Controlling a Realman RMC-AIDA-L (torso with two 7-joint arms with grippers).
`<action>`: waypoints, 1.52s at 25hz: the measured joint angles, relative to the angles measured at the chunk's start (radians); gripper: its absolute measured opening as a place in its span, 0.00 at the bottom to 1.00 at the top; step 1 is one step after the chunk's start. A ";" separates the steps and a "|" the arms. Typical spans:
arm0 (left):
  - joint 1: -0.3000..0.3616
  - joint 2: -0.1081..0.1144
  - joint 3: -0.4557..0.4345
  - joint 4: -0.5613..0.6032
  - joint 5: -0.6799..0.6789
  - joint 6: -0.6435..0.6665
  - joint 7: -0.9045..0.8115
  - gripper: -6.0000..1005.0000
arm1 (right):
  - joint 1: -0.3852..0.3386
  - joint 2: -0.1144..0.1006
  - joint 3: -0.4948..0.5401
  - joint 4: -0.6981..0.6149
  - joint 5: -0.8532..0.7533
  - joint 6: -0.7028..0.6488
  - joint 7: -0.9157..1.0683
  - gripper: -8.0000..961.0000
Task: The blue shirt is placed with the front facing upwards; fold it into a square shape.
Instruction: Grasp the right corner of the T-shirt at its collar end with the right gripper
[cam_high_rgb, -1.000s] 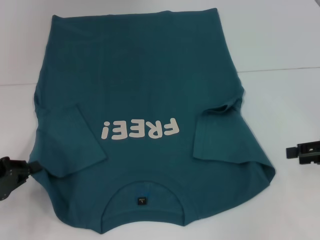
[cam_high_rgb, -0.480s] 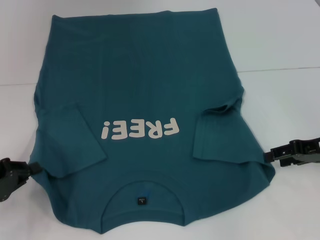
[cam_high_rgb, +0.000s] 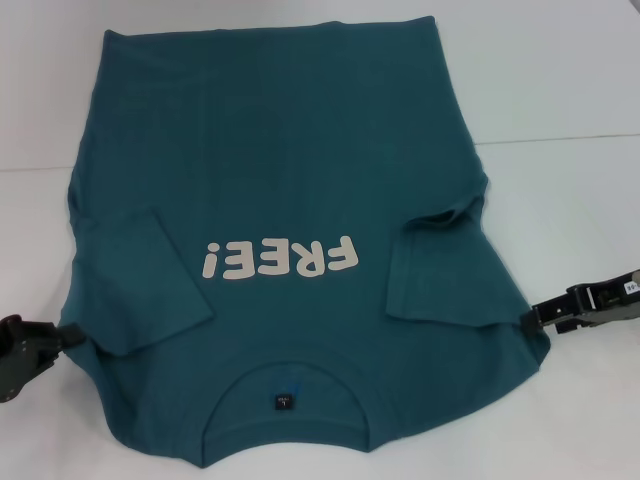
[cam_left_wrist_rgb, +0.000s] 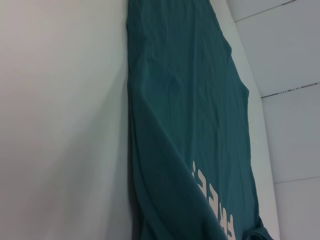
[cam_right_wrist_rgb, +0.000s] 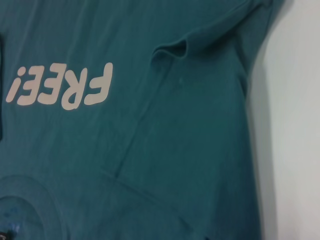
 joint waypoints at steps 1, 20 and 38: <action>0.000 0.000 0.000 0.000 0.000 -0.001 0.000 0.03 | 0.000 0.001 0.003 0.000 0.006 0.000 -0.005 0.71; 0.001 -0.003 0.000 -0.003 0.000 -0.012 0.000 0.04 | -0.007 -0.007 0.007 0.002 0.023 0.013 0.006 0.96; 0.006 -0.007 -0.006 -0.011 0.000 -0.022 0.008 0.05 | 0.012 0.018 -0.067 0.014 0.019 0.037 0.026 0.94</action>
